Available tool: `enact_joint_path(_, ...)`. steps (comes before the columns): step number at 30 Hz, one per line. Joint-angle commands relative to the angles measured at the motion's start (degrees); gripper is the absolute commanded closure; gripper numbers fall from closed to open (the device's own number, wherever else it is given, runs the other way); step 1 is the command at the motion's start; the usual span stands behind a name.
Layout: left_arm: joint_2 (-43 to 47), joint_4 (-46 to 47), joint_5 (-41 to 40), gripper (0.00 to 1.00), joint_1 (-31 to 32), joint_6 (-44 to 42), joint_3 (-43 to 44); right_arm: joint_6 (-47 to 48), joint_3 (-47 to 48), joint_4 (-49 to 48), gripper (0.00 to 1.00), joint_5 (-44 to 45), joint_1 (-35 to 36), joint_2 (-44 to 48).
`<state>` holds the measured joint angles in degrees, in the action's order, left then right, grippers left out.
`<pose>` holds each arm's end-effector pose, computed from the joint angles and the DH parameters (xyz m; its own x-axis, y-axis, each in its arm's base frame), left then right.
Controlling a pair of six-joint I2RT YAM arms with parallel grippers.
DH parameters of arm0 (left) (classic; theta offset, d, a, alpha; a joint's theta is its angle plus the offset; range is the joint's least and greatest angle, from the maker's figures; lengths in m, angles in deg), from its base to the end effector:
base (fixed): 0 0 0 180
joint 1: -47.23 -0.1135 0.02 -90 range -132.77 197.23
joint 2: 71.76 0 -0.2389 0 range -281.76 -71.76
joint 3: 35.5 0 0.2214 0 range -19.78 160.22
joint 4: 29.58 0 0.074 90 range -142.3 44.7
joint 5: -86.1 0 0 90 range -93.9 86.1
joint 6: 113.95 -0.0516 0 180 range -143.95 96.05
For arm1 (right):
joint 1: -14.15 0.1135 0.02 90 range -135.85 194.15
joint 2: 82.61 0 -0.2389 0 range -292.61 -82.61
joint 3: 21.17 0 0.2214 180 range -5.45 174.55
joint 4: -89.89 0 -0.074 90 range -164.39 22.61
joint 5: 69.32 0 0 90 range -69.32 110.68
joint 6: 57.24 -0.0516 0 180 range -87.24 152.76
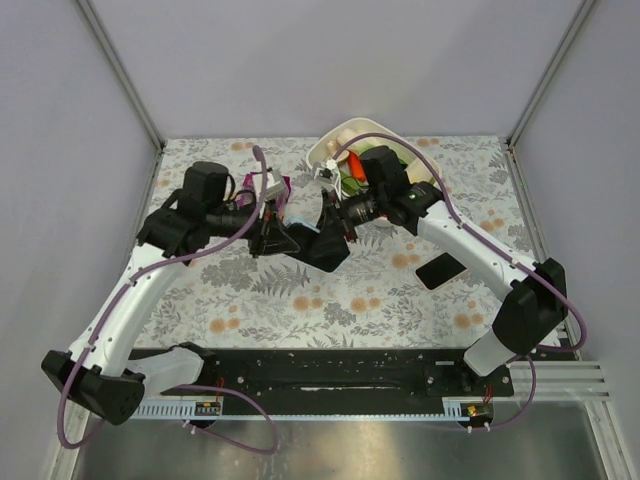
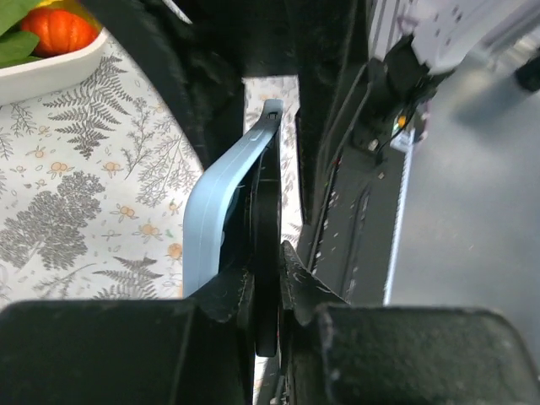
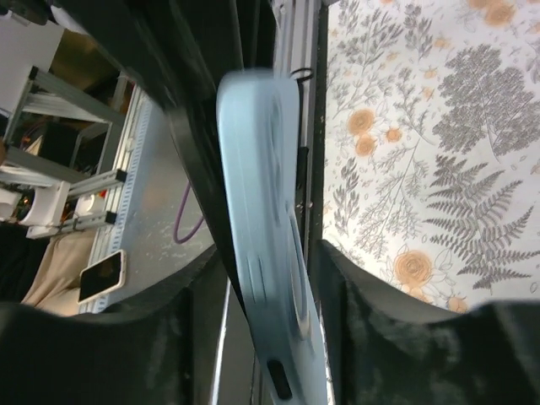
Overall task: Take the phone out of the phone case
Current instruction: Remove the phone case from the phone.
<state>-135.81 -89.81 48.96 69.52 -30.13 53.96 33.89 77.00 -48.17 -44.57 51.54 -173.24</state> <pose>0.1711 -0.1146 0.3633 -0.4354 0.2487 -0.8652 0.8866 0.2853 -0.3642 0.2266 0.2322 0.3274 -0.4320 -0.3406 -0.8351 -0.8583 -0.1291 0.4967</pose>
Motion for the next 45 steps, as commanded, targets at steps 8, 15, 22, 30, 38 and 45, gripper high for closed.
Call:
enact_joint_path(8,-2.9,-7.1,-12.9,1.00,5.5,-26.2,1.9,-3.5,1.2,-4.7,0.37,6.8,-0.6,2.2)
enact_joint_path(15,-0.9,-7.3,-18.8,1.00,9.4,-31.3,-1.1,-5.8,2.6,-5.5,0.41,10.9,-1.8,0.9)
enact_joint_path(22,-1.2,-6.6,-23.1,1.00,13.5,-31.5,-1.4,-8.4,3.9,-7.6,0.40,9.9,-1.8,-1.2)
enact_joint_path(30,-3.6,-5.1,-25.7,1.00,15.2,-30.3,0.0,-9.0,0.9,-9.0,0.39,9.7,-1.7,-0.8)
enact_joint_path(38,-4.8,-4.4,-26.4,1.00,15.9,-29.1,1.2,-7.2,-0.3,-8.4,0.39,10.9,-0.2,-0.3)
enact_joint_path(45,-4.8,-4.4,-26.5,1.00,15.9,-28.4,2.0,-5.3,-1.1,-7.1,0.39,13.1,1.5,-1.0)
